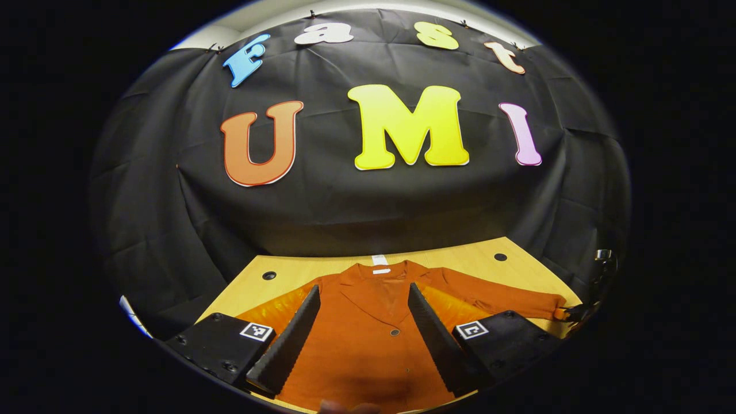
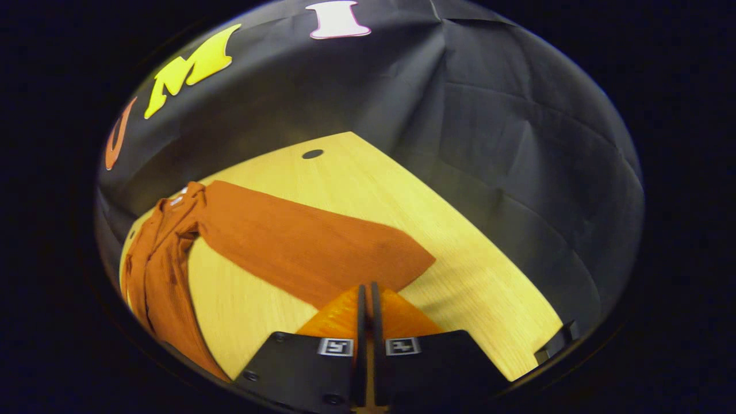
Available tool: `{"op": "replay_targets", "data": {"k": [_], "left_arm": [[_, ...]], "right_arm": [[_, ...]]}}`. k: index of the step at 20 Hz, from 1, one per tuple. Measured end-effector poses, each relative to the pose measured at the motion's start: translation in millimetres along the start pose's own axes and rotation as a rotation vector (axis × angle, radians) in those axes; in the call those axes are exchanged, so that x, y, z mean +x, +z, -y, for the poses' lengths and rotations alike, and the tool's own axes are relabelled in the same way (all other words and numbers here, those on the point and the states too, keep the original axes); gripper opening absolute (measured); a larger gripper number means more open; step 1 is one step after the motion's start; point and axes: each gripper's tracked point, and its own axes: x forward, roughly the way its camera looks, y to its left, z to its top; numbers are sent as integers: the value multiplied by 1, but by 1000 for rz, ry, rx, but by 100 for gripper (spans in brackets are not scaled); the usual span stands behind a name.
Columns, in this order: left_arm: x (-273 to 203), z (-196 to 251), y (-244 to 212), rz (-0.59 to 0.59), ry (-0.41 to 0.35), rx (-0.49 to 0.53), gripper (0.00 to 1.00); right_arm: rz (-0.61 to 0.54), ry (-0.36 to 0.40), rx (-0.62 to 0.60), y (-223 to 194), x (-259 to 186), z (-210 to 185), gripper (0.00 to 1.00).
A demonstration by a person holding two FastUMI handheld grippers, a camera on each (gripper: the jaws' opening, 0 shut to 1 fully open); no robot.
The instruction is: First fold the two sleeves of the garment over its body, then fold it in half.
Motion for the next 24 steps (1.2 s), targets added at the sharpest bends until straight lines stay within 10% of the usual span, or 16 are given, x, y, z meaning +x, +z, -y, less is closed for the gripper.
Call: {"op": "replay_targets", "data": {"k": [1,13,24], "left_arm": [[-2,-5,0,4,3,4,99],[-17,-93,-20,19,90,-75,99],[-27,-167,-27,81,139,-136,99]], "right_arm": [[-5,-11,-32,0,6,1,6],[197,29,-196,153,-40,-63,1],[399,269,-353,286,-96,-323,1]]}}
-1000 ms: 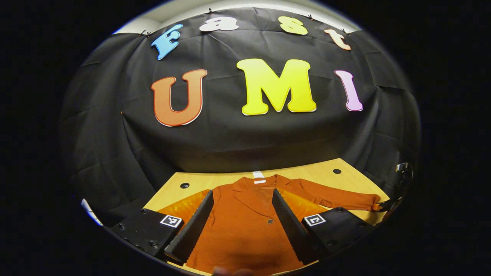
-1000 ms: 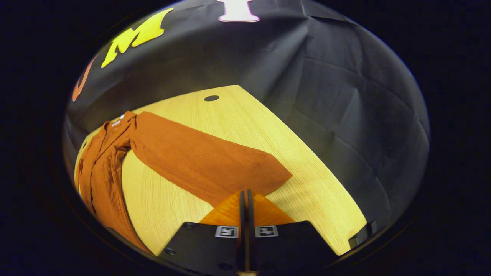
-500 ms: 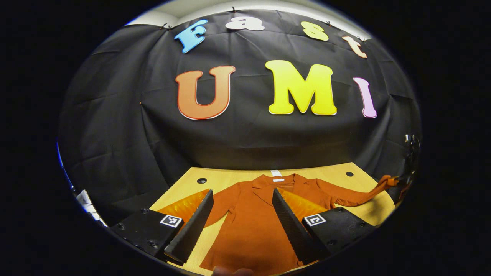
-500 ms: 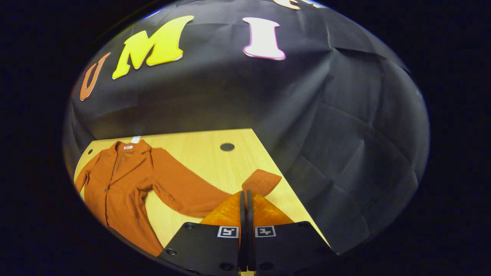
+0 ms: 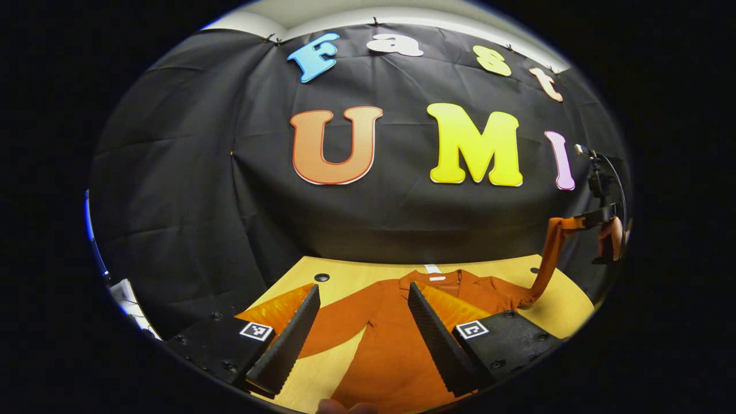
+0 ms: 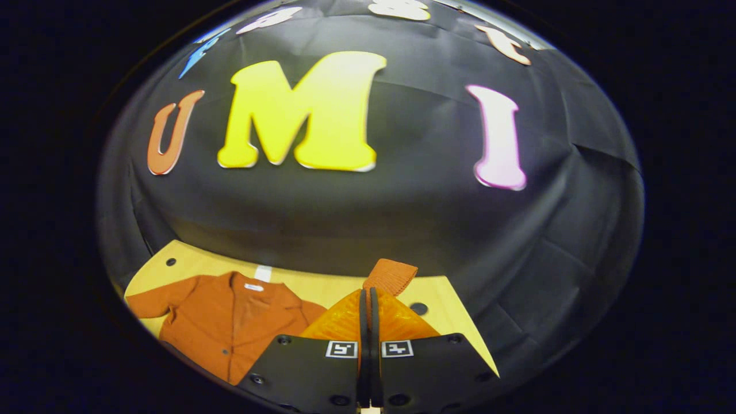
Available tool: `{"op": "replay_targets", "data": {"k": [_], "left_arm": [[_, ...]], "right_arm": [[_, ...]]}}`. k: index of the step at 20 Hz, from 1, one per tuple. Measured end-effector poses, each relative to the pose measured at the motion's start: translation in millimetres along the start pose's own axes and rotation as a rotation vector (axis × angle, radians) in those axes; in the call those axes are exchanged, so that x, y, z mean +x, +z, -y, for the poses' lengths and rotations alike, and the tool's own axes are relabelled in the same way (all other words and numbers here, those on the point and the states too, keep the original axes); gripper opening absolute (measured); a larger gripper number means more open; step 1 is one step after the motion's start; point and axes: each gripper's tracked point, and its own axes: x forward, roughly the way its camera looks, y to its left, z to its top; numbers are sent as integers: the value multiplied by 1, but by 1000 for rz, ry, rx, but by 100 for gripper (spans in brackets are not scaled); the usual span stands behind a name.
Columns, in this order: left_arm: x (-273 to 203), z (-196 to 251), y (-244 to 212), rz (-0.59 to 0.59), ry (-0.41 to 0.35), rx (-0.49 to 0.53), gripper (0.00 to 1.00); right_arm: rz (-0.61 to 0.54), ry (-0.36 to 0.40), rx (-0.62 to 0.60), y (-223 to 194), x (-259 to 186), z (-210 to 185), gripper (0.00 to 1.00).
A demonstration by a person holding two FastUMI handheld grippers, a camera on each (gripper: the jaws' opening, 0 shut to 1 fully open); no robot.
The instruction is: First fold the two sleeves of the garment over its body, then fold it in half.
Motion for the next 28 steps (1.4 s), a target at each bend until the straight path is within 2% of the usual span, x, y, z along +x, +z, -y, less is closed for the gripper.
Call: {"op": "replay_targets", "data": {"k": [6,9,12,15,19,22,24,28], "left_arm": [[1,-57,-10,-19,46,-75,100],[0,-92,-17,-26,81,-85,99],[-2,-126,-22,-40,109,-96,99],[-7,-155,-27,-57,146,-108,99],[-13,-185,-45,-93,193,-102,99],[-15,-197,-63,-134,217,-113,99],[-14,-200,-73,-149,225,-121,99],[-9,-201,-88,-173,229,-134,99]], "right_arm": [[45,154,-68,29,32,-165,0],[31,212,-102,15,46,-243,1],[-11,245,-127,-17,61,-307,1],[-90,264,-171,-72,70,-347,0],[-167,332,-221,-134,83,-395,1],[-248,387,-211,-178,90,-425,1],[-283,402,-212,-194,97,-431,1],[-274,479,-189,-203,96,-444,13]]}}
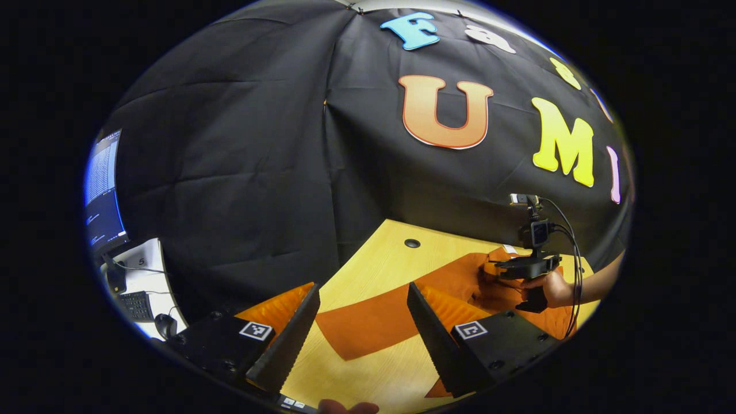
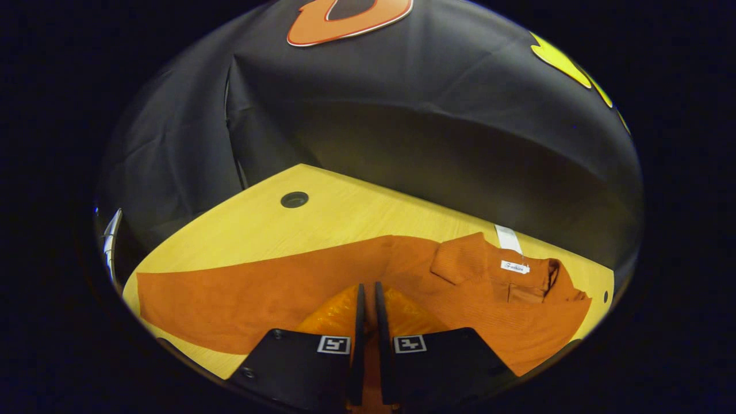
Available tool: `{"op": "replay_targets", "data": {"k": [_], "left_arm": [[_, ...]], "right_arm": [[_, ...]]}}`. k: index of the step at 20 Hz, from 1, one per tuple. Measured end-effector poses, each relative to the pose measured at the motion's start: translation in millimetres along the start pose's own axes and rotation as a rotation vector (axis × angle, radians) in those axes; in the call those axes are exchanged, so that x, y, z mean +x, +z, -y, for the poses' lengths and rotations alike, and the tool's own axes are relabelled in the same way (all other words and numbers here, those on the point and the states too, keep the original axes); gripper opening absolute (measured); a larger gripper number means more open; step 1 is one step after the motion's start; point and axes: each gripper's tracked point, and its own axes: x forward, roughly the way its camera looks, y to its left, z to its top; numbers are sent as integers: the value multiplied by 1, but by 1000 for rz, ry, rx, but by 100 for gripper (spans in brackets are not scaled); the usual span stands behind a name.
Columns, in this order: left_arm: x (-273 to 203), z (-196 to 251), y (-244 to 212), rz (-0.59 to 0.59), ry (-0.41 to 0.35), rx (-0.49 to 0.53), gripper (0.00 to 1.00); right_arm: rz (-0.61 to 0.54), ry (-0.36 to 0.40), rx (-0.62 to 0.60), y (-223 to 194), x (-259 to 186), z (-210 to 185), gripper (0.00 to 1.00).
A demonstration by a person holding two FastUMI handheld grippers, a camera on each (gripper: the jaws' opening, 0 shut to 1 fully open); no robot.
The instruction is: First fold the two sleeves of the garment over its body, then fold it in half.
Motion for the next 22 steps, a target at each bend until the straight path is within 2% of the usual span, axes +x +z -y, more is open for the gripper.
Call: {"op": "replay_targets", "data": {"k": [2,5,6,8,9,11,15,19,22], "left_arm": [[6,1,-3,-4,3,-5,99],[11,3,-5,-8,0,-16,99],[13,3,-10,-13,0,-18,99],[17,-2,-18,-25,9,-32,99],[20,-5,-23,-32,16,-43,99],[30,-16,-42,-57,36,-58,99],[47,-27,-88,-143,42,-90,97],[69,-26,-136,-252,52,-163,98],[82,-30,-152,-291,98,-196,99]], "right_arm": [[22,23,-12,10,-4,-12,27],[45,35,-35,17,-13,-14,75],[52,47,-25,20,-18,-17,75],[65,49,-18,27,-31,-15,84],[79,45,-18,30,-42,-11,93],[101,40,-21,36,-66,-3,93],[150,75,-51,39,-129,-2,93],[154,90,-45,20,-194,1,93],[147,57,-34,2,-229,14,92]]}}
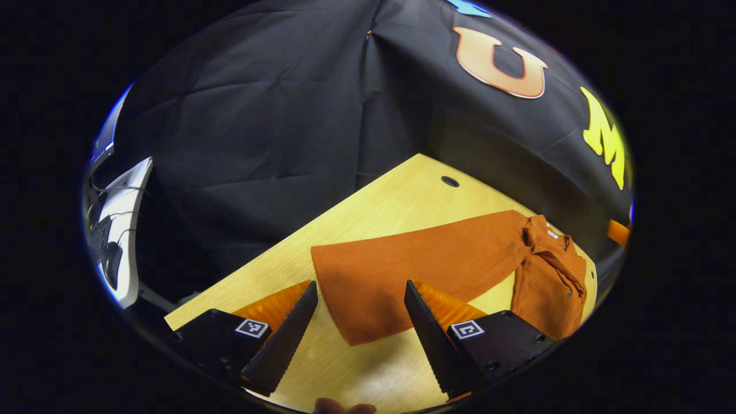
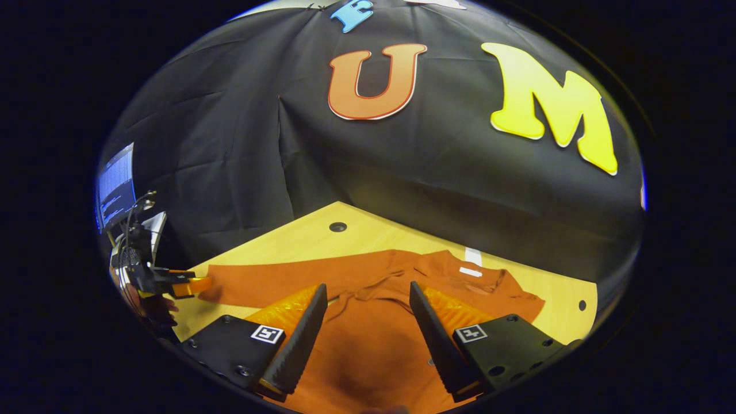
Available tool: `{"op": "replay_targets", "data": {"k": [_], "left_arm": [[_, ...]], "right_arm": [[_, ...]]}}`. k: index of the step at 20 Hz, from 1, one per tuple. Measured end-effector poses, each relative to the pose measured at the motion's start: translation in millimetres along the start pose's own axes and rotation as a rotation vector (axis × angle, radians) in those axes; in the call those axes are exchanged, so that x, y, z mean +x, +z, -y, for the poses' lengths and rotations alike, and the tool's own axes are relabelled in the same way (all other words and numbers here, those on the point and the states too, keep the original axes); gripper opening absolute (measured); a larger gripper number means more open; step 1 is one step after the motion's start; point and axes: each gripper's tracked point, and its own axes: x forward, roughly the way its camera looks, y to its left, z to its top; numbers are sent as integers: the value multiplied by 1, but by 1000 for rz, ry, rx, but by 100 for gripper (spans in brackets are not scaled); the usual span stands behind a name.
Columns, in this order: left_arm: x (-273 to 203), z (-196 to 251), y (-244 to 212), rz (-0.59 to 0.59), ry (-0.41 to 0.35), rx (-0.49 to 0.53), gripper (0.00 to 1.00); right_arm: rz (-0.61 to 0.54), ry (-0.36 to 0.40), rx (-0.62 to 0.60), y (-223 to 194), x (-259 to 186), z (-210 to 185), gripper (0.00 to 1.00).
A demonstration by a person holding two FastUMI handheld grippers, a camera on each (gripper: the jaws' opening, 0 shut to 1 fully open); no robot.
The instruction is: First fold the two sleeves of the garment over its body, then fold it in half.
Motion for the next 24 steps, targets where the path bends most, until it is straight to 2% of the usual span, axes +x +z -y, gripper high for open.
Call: {"op": "replay_targets", "data": {"k": [4,6,9,11,12,13,15,18,24], "left_arm": [[15,-8,-2,12,73,-32,100],[17,-9,-2,16,96,-1,98],[18,-7,-7,21,142,114,99],[22,-1,-8,47,133,90,100],[21,1,-9,54,139,81,96],[19,1,-8,53,148,90,83],[20,13,-5,53,116,104,77],[24,12,-3,65,100,111,13],[25,22,6,-2,2,-50,4]], "right_arm": [[-10,-57,36,-11,-33,15,92],[2,-84,50,-8,-46,22,92],[15,-107,78,-7,-62,29,92],[7,-124,63,-11,-70,36,92],[1,-127,53,-13,-74,39,92],[-1,-128,48,-12,-78,41,92],[5,-130,55,-9,-88,45,92],[16,-130,69,-5,-104,51,92],[18,-155,101,-19,-131,63,92]]}}
